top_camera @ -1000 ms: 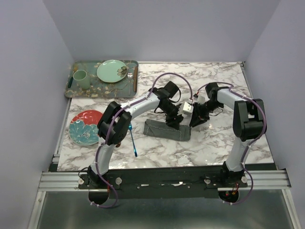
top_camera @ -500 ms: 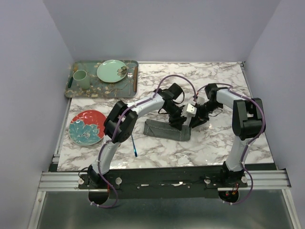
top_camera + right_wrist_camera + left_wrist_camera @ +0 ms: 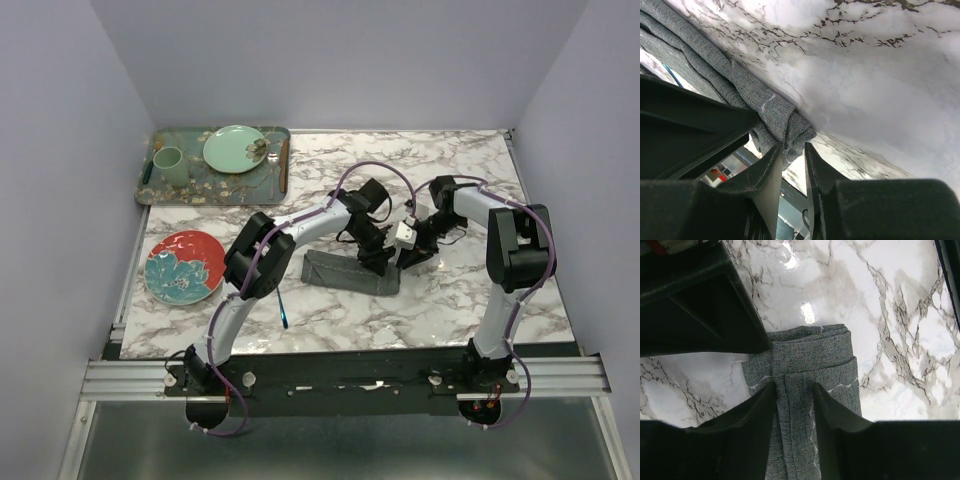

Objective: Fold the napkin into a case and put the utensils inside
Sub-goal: Pick up the top corner of the smaller rectangle folded napkin from the center of the board.

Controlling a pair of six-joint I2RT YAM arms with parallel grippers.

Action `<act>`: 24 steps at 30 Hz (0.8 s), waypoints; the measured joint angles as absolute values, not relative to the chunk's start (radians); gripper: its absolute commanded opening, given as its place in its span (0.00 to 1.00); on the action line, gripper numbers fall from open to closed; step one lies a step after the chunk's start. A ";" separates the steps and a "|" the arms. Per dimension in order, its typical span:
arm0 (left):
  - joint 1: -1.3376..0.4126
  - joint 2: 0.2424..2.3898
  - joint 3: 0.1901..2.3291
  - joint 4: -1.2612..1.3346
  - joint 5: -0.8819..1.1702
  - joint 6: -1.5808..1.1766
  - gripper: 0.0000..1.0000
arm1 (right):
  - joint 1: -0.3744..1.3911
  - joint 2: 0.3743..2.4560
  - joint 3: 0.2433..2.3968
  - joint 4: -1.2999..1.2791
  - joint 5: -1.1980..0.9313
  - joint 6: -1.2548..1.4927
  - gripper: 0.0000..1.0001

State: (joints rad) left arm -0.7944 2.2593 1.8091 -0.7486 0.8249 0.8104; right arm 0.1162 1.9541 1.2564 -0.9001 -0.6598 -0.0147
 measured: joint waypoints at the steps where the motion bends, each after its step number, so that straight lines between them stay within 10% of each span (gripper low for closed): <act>1: -0.794 2.259 1.809 -0.750 0.825 0.810 0.36 | 0.116 1.954 1.256 -0.900 -0.660 -0.015 0.32; 10: -0.794 2.259 1.810 -0.754 0.826 0.801 0.00 | 0.116 1.954 1.257 -0.899 -0.660 -0.015 0.31; 24: -0.794 2.163 1.626 -0.614 0.821 0.566 0.00 | 0.140 1.902 1.260 -0.877 -0.686 0.028 0.26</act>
State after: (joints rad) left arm -0.7940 2.1632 1.6264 -0.6144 0.8207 0.5655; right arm 0.1398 1.9018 1.2598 -0.8768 -0.6861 0.0277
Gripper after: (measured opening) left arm 0.012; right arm 0.266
